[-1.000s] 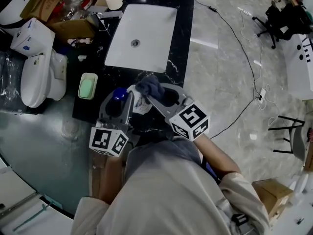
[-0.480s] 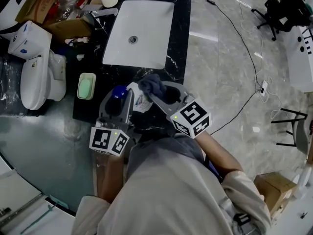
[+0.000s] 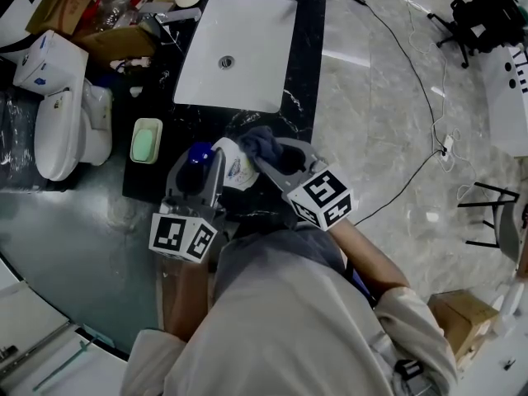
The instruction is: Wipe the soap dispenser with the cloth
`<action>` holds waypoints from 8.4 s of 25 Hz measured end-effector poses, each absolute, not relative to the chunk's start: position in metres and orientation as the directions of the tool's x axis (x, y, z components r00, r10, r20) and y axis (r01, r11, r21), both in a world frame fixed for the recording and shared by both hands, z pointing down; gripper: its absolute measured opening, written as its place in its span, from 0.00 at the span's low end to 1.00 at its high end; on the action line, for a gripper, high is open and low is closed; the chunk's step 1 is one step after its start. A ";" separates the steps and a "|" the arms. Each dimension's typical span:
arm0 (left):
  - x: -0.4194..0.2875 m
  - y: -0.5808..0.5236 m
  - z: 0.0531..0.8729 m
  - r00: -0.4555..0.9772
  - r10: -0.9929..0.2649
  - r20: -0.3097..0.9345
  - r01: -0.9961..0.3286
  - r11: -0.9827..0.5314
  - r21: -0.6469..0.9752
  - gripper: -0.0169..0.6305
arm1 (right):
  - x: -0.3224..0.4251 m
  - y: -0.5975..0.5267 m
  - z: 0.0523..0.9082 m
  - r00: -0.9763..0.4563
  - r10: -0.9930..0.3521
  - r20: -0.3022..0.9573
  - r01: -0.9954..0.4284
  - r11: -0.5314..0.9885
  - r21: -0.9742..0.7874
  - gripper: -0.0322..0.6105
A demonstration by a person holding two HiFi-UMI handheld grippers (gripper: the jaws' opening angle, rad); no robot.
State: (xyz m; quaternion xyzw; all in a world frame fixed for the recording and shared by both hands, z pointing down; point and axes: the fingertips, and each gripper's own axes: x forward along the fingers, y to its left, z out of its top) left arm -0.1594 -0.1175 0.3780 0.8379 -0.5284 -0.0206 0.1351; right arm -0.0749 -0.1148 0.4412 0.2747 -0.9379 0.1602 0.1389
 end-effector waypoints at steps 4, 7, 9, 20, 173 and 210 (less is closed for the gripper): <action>-0.160 -0.116 0.379 0.432 -0.895 0.112 -0.885 -0.397 0.245 0.25 | -0.074 -0.113 0.449 -0.806 -0.463 0.368 -0.560 0.798 -0.221 0.24; -0.161 -0.115 0.379 0.428 -0.897 0.112 -0.888 -0.394 0.239 0.25 | -0.073 -0.112 0.454 -0.803 -0.460 0.379 -0.561 0.799 -0.218 0.24; -0.160 -0.114 0.380 0.427 -0.897 0.113 -0.889 -0.393 0.234 0.25 | -0.072 -0.111 0.457 -0.800 -0.459 0.387 -0.561 0.800 -0.213 0.23; -0.157 -0.112 0.379 0.425 -0.898 0.114 -0.893 -0.395 0.217 0.25 | -0.064 -0.105 0.472 -0.780 -0.447 0.437 -0.573 0.792 -0.213 0.24; -0.163 -0.104 0.381 0.404 -0.909 0.102 -0.902 -0.377 0.209 0.25 | -0.061 -0.046 0.479 -0.826 -0.248 0.506 -0.419 0.870 -0.259 0.24; -0.151 -0.104 0.378 0.422 -0.903 0.085 -0.897 -0.402 0.183 0.25 | -0.076 -0.009 0.497 -0.809 -0.005 0.588 -0.263 0.898 -0.353 0.24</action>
